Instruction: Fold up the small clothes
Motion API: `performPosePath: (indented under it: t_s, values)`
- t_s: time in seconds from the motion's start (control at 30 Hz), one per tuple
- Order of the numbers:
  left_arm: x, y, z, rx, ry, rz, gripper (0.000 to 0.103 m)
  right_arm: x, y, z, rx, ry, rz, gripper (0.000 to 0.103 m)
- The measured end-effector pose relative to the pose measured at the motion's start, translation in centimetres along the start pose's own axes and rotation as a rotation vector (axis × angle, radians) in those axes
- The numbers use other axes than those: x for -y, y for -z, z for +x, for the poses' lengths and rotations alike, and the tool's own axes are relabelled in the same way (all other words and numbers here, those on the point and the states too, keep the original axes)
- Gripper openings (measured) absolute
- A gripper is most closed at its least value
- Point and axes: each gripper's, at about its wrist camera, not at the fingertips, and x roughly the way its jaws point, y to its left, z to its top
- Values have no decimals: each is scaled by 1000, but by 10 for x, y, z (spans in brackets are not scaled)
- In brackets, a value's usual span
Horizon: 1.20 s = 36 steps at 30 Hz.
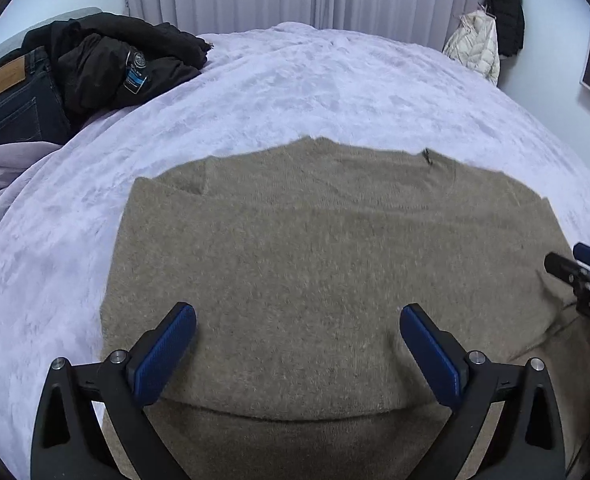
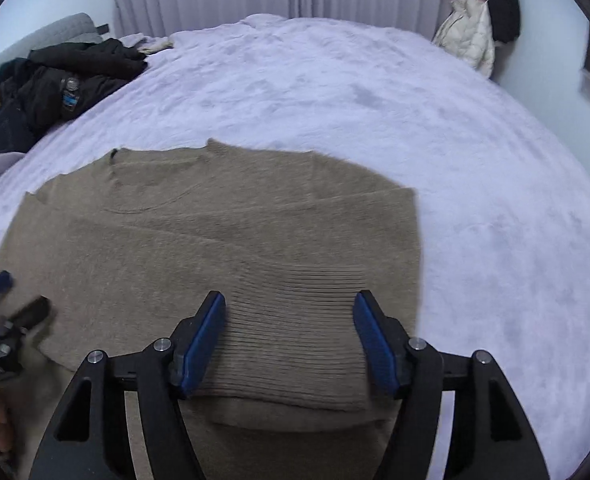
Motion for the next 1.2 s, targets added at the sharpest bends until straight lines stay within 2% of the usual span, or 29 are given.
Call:
performPosePath:
  t_s: [0.03,0.07,0.17,0.27,0.33,0.43,0.5,0.57,0.6,0.63,0.7,0.8,0.9,1.07,1.2]
  values:
    - [0,-5,3,-9,1,-12,102,-2,1,-8,24,8,-16,74]
    - [1,-9,9,-36,9,-20,102,-5,0,-11,28,-21,-20,75]
    - [13,-1,25,-119,11,14,102,-22,0,-12,-18,-63,-5,75]
    - [20,25,17,-75,-41,80,103,-38,14,-13,-58,-76,-20,76]
    - [16,34,4,-70,-32,67,103,-47,32,-13,-73,-36,-73,76]
    - [4,50,-22,-66,23,5,102,-49,54,-39,-14,1,-93,78]
    - [4,66,-25,-93,61,4,102,-47,66,-52,-13,-56,-63,80]
    - [12,81,-20,-120,19,61,103,-52,78,-51,-52,-109,-58,80]
    - [15,85,-22,-121,-5,82,103,-57,85,-45,-98,-106,-63,81]
    - [16,88,-26,-122,-14,89,103,-62,92,-45,-105,-73,-79,81]
    - [17,99,-38,-128,-13,101,103,-69,104,-56,-69,-39,-107,81]
    - [14,125,-58,-109,-21,133,103,-71,129,-75,-56,-68,-117,81]
    - [8,154,-81,-65,-21,145,103,-71,165,-98,-1,-74,-166,81]
    - [-5,192,-113,-6,6,104,103,-63,224,-135,93,-75,-237,81]
    - [-16,222,-131,4,15,78,103,-57,254,-155,113,-75,-258,81]
